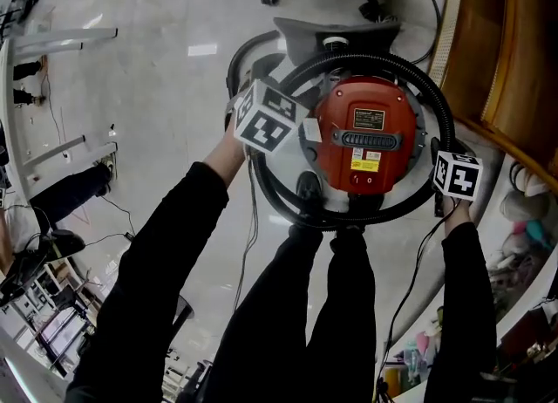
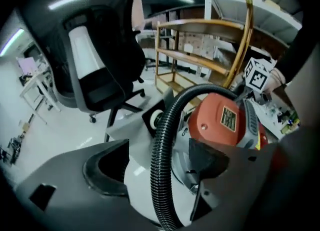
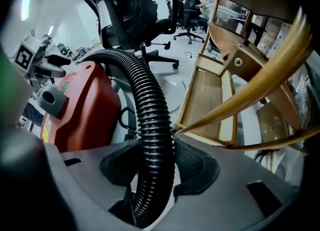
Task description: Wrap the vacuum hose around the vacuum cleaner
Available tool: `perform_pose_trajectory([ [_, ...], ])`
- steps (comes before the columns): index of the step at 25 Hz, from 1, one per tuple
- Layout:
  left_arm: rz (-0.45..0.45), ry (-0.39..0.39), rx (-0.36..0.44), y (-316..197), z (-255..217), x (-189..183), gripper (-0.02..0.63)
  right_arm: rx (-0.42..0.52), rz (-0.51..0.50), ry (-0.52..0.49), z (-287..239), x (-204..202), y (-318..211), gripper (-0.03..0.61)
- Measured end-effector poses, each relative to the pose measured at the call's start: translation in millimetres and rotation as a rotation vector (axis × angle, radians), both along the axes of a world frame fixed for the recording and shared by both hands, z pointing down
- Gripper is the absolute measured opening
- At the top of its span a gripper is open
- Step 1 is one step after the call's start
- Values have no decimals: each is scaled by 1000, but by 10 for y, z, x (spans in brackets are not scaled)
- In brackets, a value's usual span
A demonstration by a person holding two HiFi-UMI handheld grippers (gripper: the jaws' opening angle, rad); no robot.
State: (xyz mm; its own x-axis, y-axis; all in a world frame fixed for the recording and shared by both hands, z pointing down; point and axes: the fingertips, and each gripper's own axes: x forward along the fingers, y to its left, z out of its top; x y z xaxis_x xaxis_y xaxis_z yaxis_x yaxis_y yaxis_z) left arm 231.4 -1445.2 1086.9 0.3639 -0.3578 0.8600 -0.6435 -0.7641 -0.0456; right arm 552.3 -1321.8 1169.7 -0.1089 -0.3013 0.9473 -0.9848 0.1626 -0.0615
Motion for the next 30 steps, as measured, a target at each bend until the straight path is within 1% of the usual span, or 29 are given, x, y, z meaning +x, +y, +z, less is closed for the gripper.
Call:
perform_pose_trajectory([
  [1, -19, 33, 41, 12, -173, -41, 367, 5, 22, -13, 16, 2, -3, 200],
  [2, -34, 62, 73, 71, -337, -89, 367, 10, 47, -32, 26, 8, 18, 252],
  [3, -48, 93, 86, 176, -477, -130, 367, 14, 75, -55, 26, 20, 63, 283],
  [4, -64, 125, 83, 314, -584, -163, 367, 19, 104, -82, 10, 32, 119, 311],
  [6, -94, 172, 51, 621, -702, -217, 366, 33, 155, -137, -75, 37, 215, 313],
  [8, -125, 187, 11, 926, -739, -263, 365, 47, 177, -172, -207, -2, 307, 313],
  [10, -170, 197, -27, 1203, -768, -270, 366, 51, 168, -171, -359, -38, 427, 311],
  [12, -220, 220, -60, 1419, -836, -195, 365, 50, 146, -158, -516, -49, 541, 311],
  [14, -256, 254, -85, 1592, -956, -46, 365, 46, 135, -161, -669, -70, 639, 311],
  [18, -262, 313, -115, 1897, -1310, 299, 365, 48, 154, -202, -997, -185, 830, 311],
  [21, -266, 346, -122, 2004, -1641, 476, 365, 68, 169, -249, -1326, -304, 895, 311],
  [23, -271, 335, -134, 2071, -1859, 524, 365, 72, 162, -274, -1592, -405, 970, 310],
  [26, -263, 303, -166, 2280, -2247, 544, 365, 53, 148, -312, -2122, -616, 1252, 305],
  [27, -259, 298, -171, 2354, -2401, 545, 365, 51, 136, -330, -2327, -708, 1349, 294],
  [28, -256, 298, -173, 2425, -2561, 543, 365, 55, 115, -351, -2534, -810, 1429, 268],
  [30, -257, 312, -172, 2562, -2873, 540, 365, 73, 40, -387, -2932, -1034, 1536, 186],
])
